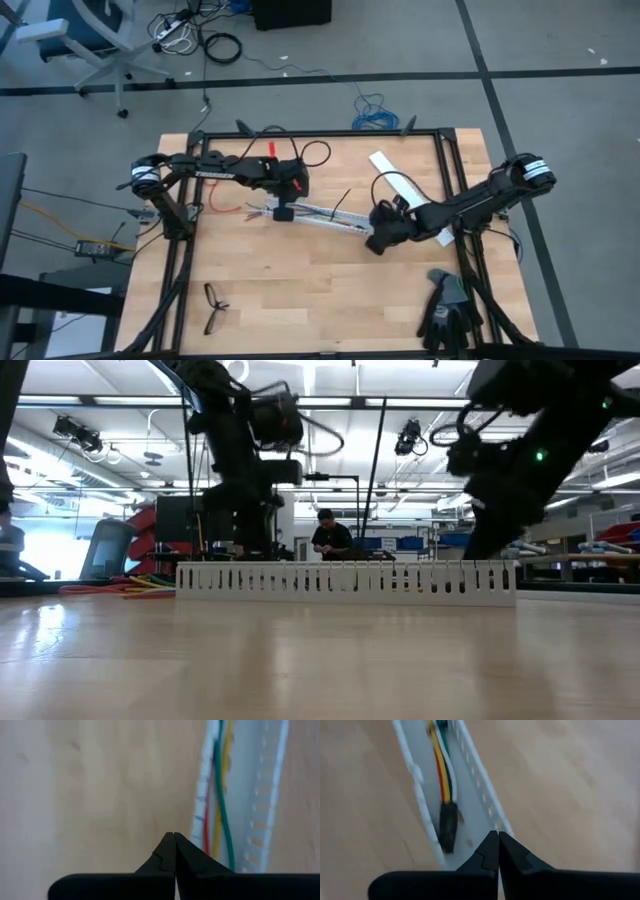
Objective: Ziptie cables
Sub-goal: Prepare the white cable duct
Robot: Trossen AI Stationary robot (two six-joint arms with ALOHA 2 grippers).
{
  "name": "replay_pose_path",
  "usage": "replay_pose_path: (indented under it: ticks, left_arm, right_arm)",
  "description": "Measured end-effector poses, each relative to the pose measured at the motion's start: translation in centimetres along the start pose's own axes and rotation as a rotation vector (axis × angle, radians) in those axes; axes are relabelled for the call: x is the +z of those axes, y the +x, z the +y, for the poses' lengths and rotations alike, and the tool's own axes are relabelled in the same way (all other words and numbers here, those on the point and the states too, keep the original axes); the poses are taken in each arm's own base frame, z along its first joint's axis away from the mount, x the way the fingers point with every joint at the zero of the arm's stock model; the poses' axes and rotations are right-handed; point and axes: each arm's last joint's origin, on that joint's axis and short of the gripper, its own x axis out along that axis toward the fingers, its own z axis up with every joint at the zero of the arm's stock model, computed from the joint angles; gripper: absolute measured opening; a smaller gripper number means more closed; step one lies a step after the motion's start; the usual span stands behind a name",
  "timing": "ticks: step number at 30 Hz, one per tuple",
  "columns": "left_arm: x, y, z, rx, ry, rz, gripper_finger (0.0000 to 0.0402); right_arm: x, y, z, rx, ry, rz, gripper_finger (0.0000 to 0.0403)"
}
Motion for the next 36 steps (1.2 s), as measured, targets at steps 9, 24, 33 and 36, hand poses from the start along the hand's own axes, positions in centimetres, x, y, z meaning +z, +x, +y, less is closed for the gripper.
replay_pose_path:
  ticks: [9, 24, 33, 36]
  left_arm:
    - [0.9, -1.0, -0.8, -0.08, 0.042, -0.111, 0.0]
    - [1.2, -1.3, -1.8, 0.069, 0.059, -0.067, 0.0034]
    - [1.8, -1.3, -1.7, 0.084, 0.055, -0.117, 0.0121]
    - [1.7, -1.3, -1.7, 0.079, 0.057, -0.107, 0.0146]
  right_arm:
    - [2.8, -1.9, -2.3, 0.173, 0.045, -0.019, 0.0]
    - [4.6, -1.2, -3.4, 0.207, -0.03, -0.097, 0.0]
    - [4.5, -0.8, -3.2, 0.212, -0.04, -0.086, 0.0]
    - [4.7, -0.2, -3.1, 0.238, -0.038, -0.081, 0.0]
